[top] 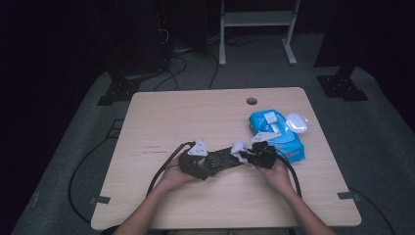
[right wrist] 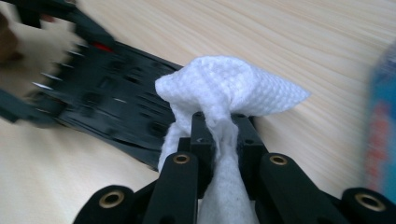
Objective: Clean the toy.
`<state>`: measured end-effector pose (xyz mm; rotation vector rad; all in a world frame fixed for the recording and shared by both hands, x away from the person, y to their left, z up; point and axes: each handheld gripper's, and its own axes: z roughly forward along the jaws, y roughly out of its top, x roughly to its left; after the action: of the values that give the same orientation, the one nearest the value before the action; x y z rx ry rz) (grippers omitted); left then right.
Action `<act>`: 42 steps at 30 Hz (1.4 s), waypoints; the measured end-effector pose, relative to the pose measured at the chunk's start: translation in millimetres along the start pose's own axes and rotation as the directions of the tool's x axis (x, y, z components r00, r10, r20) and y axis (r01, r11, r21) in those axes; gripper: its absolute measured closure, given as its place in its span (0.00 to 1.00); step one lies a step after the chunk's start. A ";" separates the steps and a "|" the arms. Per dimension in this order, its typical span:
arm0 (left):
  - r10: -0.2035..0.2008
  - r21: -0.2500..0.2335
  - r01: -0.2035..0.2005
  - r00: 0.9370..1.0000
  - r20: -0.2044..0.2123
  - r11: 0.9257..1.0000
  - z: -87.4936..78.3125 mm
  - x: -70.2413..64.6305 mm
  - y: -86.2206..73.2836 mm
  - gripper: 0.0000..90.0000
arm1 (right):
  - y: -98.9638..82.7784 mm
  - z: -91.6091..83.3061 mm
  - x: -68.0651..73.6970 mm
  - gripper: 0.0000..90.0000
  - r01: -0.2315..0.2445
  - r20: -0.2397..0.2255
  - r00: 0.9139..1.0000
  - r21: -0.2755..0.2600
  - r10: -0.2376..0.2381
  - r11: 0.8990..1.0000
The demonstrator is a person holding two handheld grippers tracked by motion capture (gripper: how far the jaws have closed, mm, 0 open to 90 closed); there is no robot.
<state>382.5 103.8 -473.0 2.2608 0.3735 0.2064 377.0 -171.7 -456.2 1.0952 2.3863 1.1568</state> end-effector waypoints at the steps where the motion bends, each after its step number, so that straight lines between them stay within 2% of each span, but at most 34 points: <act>1: 0.003 0.003 -0.003 1.000 -0.002 1.000 0.3 -0.2 -0.2 0.27 | -1.3 -1.4 -3.4 0.90 -0.008 0.003 1.000 -0.002 0.008 1.000; 8: 0.012 -0.003 -0.012 1.000 -0.012 1.000 -0.5 -2.2 1.0 0.27 | -1.6 -3.0 -5.7 0.90 -0.010 0.032 0.999 0.029 0.010 1.000; 12: 0.016 -0.003 -0.016 1.000 -0.011 1.000 0.1 -1.9 0.3 0.27 | -3.5 -5.5 -6.3 0.90 -0.033 0.008 0.999 0.029 0.032 0.999; 14: 0.023 -0.002 -0.023 1.000 -0.012 1.000 0.0 -1.9 0.2 0.27 | -2.9 -5.5 -0.7 0.90 -0.025 -0.029 0.999 0.028 0.026 0.999; 17: 0.021 -0.003 -0.021 1.000 -0.010 1.000 -0.4 -1.6 0.1 0.27 | 0.6 -3.4 8.8 0.90 0.013 -0.045 0.999 0.024 -0.012 1.000; 18: 0.018 -0.005 -0.018 1.000 -0.009 1.000 -0.6 -1.7 0.2 0.27 | 1.3 -2.8 8.2 0.90 0.010 -0.043 0.999 0.025 -0.009 1.000; 20: 0.012 -0.011 -0.012 1.000 -0.005 1.000 -1.2 -1.3 0.1 0.27 | -0.4 -2.3 1.9 0.90 -0.027 -0.051 0.998 0.026 0.028 0.999; 22: 0.003 -0.014 -0.003 1.000 -0.002 1.000 -1.4 -0.6 0.1 0.27 | -3.0 -3.4 -5.6 0.90 -0.058 -0.027 0.998 0.030 0.059 0.998; 25: -0.015 -0.018 0.015 1.000 -0.002 1.000 -1.5 0.3 0.6 0.26 | -5.6 -5.0 -6.6 0.90 -0.066 -0.026 0.997 0.032 0.066 0.997; 28: -0.020 -0.018 0.020 1.000 -0.003 1.000 -1.6 0.6 1.3 0.26 | -3.6 -3.7 -0.6 0.90 -0.037 -0.024 0.999 0.031 0.038 0.999; 30: 0.004 -0.009 -0.004 1.000 -0.013 1.000 -1.1 -0.8 1.7 0.27 | -0.6 -3.7 2.9 0.90 -0.048 -0.050 0.998 0.029 0.049 0.998; 33: 0.003 -0.012 -0.003 1.000 -0.013 1.000 -0.1 -1.8 2.4 0.27 | 8.4 0.2 16.4 0.90 -0.014 -0.090 0.996 0.026 0.017 1.000; 35: 0.008 -0.010 -0.008 1.000 -0.014 1.000 0.5 -2.6 3.0 0.27 | 14.7 6.1 28.4 0.90 0.013 -0.123 0.992 0.026 -0.010 1.000; 37: 0.017 -0.002 -0.017 1.000 -0.018 1.000 1.1 -4.1 3.5 0.27 | 20.0 13.6 39.6 0.90 0.020 -0.167 0.986 0.016 -0.017 1.000; 40: 0.024 -0.004 -0.024 1.000 -0.016 1.000 0.7 -4.6 3.4 0.27 | 29.7 21.8 52.6 0.90 0.036 -0.206 0.978 0.006 -0.034 0.999; 42: 0.029 -0.001 -0.029 0.999 -0.019 1.000 0.8 -5.1 3.5 0.27 | 35.2 25.9 57.7 0.90 0.050 -0.209 0.977 0.002 -0.048 0.999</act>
<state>378.6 99.4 -471.0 2.2653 0.3501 0.2428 369.7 -101.2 -441.5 0.9530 2.5605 1.3053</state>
